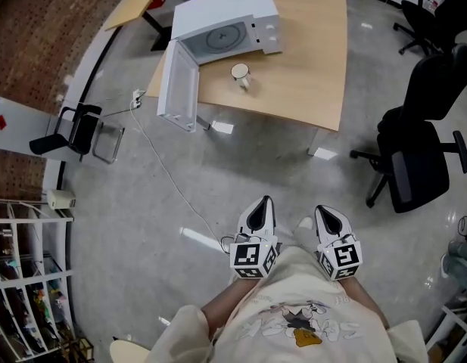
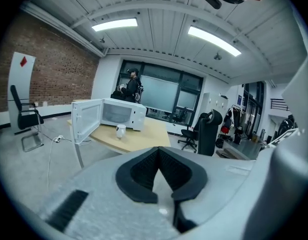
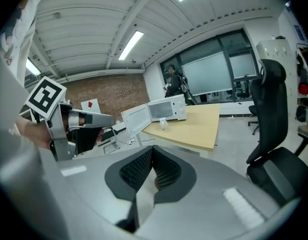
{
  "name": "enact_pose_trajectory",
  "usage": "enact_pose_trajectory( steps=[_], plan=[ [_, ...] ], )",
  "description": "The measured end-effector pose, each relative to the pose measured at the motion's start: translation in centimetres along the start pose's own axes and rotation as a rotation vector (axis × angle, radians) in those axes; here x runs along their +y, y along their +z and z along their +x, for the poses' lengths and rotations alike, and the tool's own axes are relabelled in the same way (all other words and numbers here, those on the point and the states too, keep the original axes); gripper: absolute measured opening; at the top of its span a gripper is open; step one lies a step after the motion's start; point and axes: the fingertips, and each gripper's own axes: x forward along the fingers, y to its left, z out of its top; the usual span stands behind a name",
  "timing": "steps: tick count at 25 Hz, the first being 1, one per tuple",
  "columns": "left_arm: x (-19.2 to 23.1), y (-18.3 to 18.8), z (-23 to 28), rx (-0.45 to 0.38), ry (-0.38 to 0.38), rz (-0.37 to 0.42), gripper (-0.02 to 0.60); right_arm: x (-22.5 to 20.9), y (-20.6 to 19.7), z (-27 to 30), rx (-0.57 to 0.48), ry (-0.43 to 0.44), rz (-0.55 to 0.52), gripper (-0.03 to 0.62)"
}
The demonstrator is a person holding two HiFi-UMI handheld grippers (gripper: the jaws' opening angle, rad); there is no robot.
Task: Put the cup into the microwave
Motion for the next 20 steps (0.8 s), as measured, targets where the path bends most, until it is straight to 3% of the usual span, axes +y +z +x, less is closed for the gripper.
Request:
enact_pose_trajectory(
  steps=[8, 15, 20],
  plan=[
    [2.1, 2.1, 5.0, -0.004, 0.024, 0.010, 0.003, -2.9, 2.5, 5.9, 0.015, 0.022, 0.024, 0.006],
    [9.9, 6.8, 12.9, -0.009, 0.028, -0.023, 0.005, -4.8, 6.8, 15.7, 0.031, -0.012, 0.007, 0.006],
    [14.3, 12.5, 18.5, -0.036, -0.018, 0.001, 0.003, -5.2, 13.2, 22.1, -0.075, -0.109, -0.126, 0.006]
  ],
)
